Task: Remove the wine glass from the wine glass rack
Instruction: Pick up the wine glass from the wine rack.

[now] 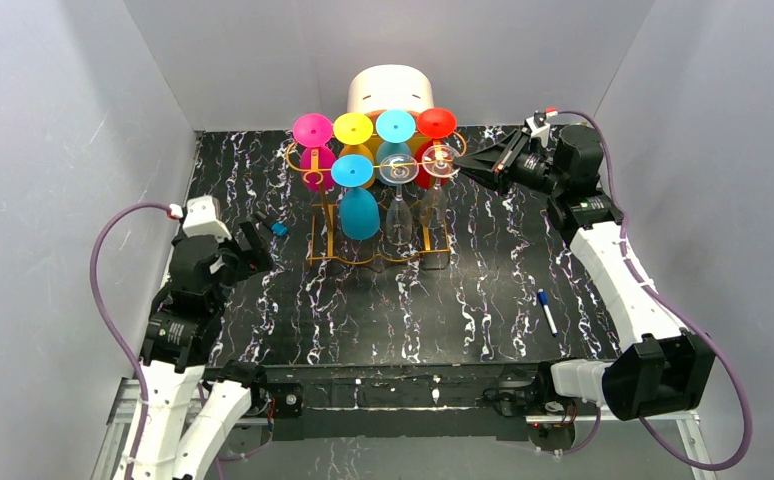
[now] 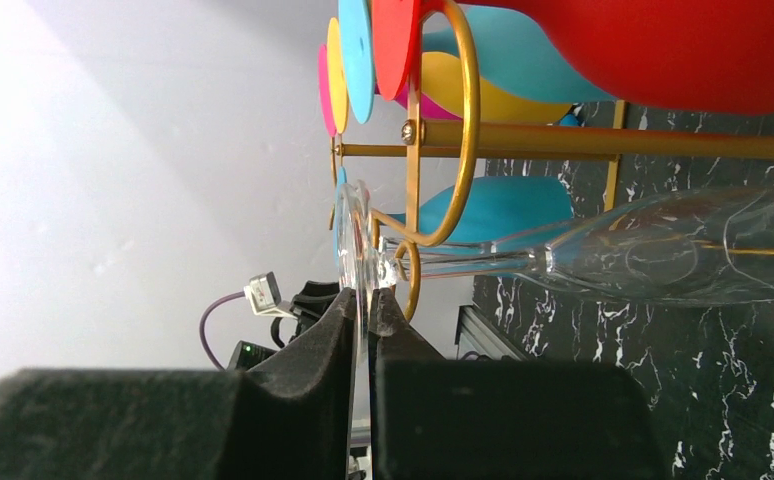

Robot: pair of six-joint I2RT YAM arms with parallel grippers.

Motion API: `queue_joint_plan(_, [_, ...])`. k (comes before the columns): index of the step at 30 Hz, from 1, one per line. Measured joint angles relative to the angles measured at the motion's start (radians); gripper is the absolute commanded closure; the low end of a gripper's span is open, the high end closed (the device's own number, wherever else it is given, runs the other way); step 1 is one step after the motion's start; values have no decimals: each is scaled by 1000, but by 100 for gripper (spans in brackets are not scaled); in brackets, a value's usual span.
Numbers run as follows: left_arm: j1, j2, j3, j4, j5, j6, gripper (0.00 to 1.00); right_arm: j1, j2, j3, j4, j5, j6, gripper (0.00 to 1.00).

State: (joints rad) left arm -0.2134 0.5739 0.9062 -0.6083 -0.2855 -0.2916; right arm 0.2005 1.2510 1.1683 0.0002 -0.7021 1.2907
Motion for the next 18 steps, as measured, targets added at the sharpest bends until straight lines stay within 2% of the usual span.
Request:
queue_joint_plan(7, [0,38,17,14,106,3,10,0,-20,-2,5,-14,23,99])
queue_joint_plan(18, [0,13,16,-2,175,-24,7,0,-89,-7,-13,-11,8,99])
